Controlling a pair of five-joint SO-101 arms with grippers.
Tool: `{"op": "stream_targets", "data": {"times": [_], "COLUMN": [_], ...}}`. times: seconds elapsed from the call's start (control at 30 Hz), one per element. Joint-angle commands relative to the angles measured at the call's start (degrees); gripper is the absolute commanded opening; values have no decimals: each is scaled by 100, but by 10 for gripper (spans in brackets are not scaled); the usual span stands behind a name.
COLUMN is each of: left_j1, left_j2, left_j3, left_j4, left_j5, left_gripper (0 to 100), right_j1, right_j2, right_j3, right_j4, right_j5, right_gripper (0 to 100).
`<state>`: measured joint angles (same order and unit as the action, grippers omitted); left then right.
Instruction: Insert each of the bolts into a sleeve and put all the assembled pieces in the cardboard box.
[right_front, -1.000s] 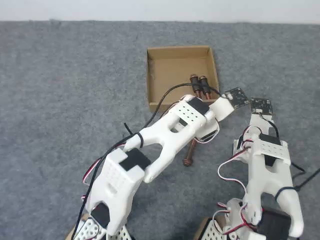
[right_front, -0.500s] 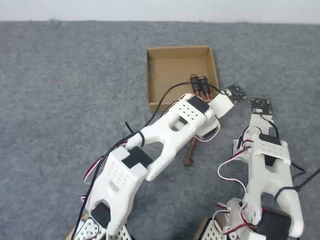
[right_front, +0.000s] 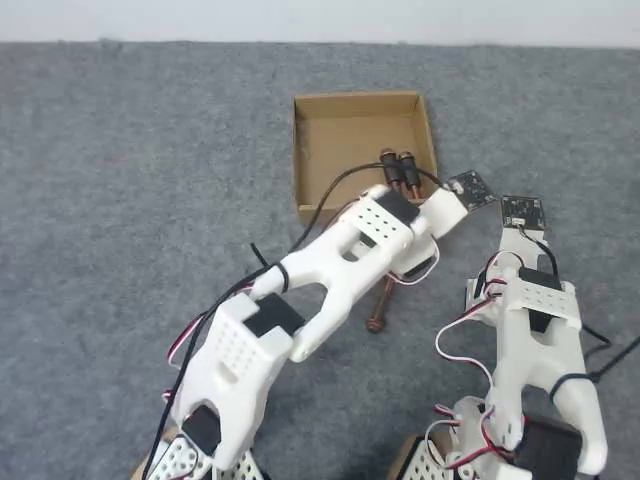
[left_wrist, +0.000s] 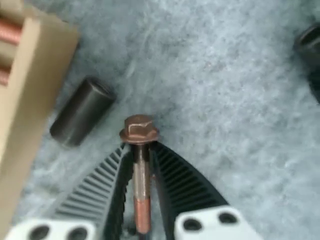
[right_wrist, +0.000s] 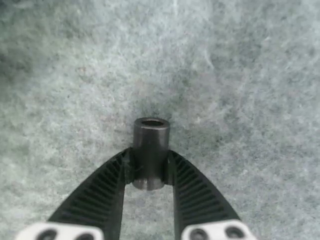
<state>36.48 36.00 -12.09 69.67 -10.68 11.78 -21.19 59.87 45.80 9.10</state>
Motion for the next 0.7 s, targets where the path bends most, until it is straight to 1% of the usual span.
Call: {"op": "stream_targets", "data": {"times": [0.0,0.2,0.43,0.57,0.67], "left_j1": [-246,-835,-1284,-1196,-809], "left_j2": [-1099,-1846,-2321,-2356,-2374], "left_j3": [-198,-189,-180,-92,259], "left_j4": [448,809,1371,1336,985], "left_j5": [79,88,88,79,62], "left_gripper": [12,12,12,13,19], "right_j1": [48,48,48,40,48], "right_j2": [-268,-268,-268,-268,-268], "right_j3": [-26,-26,-26,-26,-26], "right_j4": [-119,-136,-136,-110,-101], "right_j5": [79,79,79,79,79], "right_gripper": [7,7,7,7,7]}}
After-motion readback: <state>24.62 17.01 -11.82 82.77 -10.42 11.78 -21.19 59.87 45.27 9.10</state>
